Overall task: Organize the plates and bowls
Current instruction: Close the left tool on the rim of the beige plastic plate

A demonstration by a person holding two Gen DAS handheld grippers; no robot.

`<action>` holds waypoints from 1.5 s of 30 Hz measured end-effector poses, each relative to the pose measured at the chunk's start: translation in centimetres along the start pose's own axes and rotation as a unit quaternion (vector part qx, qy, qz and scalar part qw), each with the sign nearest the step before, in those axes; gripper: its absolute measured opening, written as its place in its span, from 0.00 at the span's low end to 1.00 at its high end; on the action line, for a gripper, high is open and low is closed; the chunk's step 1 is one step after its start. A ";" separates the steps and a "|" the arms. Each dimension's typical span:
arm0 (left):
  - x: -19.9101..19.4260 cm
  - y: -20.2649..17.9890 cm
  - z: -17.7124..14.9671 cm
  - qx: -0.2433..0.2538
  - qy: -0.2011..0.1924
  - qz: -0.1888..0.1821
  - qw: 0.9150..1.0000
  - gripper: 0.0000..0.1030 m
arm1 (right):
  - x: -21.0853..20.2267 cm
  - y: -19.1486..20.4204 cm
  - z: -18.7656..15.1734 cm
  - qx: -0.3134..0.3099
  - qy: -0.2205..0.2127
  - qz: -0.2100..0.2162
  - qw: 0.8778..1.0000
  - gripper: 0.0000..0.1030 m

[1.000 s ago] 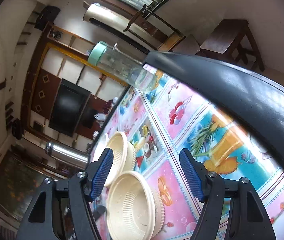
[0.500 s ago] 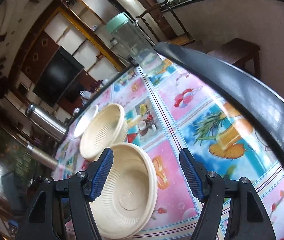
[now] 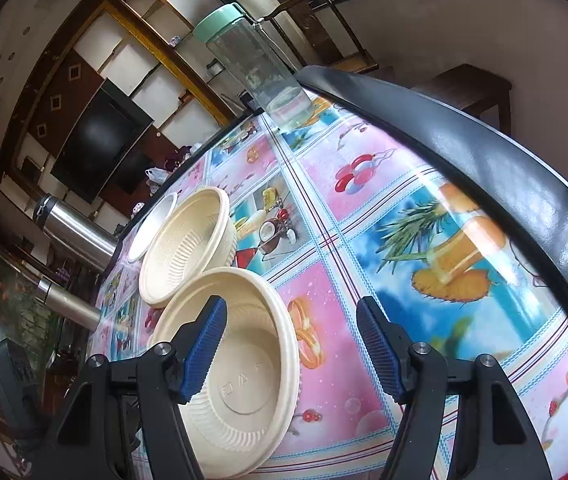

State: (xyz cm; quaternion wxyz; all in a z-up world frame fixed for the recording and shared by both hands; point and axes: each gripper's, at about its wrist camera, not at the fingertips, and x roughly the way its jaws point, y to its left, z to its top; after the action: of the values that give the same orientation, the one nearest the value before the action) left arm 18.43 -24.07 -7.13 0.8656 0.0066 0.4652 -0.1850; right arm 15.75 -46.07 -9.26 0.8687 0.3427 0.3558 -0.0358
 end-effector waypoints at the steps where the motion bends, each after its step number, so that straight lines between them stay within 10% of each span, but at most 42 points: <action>1: 0.1 0.0 0.0 0.000 0.001 0.000 1.000 0.72 | -0.1 0.1 0.0 0.001 0.001 0.000 1.000 0.67; 28: 1.8 -1.1 -0.7 0.029 0.031 -0.003 0.999 0.71 | 1.8 0.6 -0.8 0.005 0.041 -0.025 0.999 0.39; 45: 1.1 0.1 -0.2 0.002 0.029 -0.043 0.999 0.28 | 1.0 0.1 -0.3 0.031 0.043 0.024 0.998 0.40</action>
State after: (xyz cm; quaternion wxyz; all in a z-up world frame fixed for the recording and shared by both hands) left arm 18.87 -24.33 -8.14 0.8428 -0.0064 0.4900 -0.2224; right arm 16.35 -45.69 -9.99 0.8422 0.3790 0.3833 -0.0106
